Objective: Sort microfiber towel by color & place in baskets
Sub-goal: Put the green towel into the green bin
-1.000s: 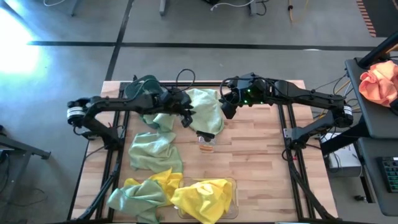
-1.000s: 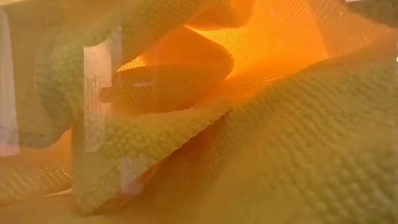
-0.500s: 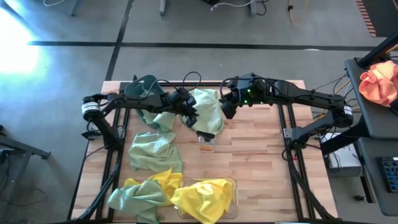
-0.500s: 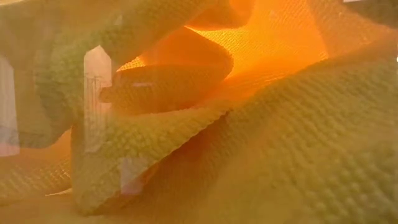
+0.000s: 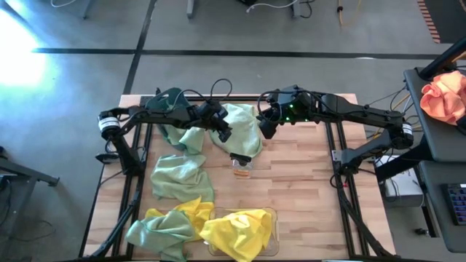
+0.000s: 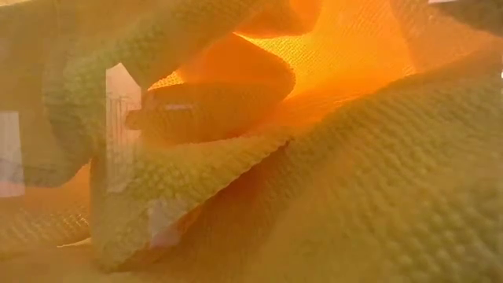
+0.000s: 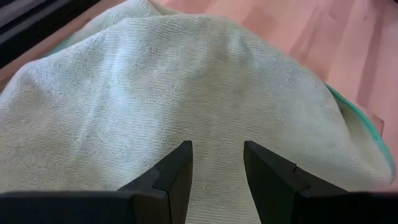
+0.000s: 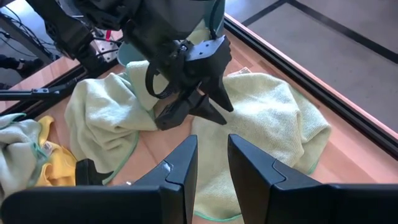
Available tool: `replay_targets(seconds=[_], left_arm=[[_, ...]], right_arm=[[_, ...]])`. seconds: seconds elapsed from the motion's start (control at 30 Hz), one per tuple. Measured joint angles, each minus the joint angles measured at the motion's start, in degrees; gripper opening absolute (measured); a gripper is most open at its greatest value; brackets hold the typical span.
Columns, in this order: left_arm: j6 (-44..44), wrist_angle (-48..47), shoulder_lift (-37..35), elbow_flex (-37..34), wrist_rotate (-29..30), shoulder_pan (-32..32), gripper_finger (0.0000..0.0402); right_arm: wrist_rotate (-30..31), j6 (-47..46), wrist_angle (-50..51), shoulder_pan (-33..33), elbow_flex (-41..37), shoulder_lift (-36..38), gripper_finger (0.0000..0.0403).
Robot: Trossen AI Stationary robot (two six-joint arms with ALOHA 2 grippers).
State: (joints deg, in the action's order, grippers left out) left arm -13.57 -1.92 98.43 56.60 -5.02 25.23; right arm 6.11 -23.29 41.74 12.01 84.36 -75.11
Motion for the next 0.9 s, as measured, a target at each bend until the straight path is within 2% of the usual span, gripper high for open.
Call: replay_targets(seconds=[0.2,0.53,0.77,0.9], left_arm=[[-0.78,-2.64,0.00,0.00,0.00,0.00,0.0128],[2.78,-7.20,0.00,-0.09,-0.34,0.00,0.0128],[6.71,-14.11,0.00,-0.17,-0.48,0.00,0.0128],[6.46,-10.63,-0.01,-0.08,-0.49,0.00,0.0128]], right_arm=[[0.00,-0.13,0.00,0.00,0.00,0.00,0.0082],[0.02,-0.30,0.00,0.00,-0.02,0.00,0.0082],[0.00,-0.92,-0.01,0.00,-0.02,0.00,0.0082],[0.00,-0.90,-0.02,0.00,-0.04,0.00,0.0082]])
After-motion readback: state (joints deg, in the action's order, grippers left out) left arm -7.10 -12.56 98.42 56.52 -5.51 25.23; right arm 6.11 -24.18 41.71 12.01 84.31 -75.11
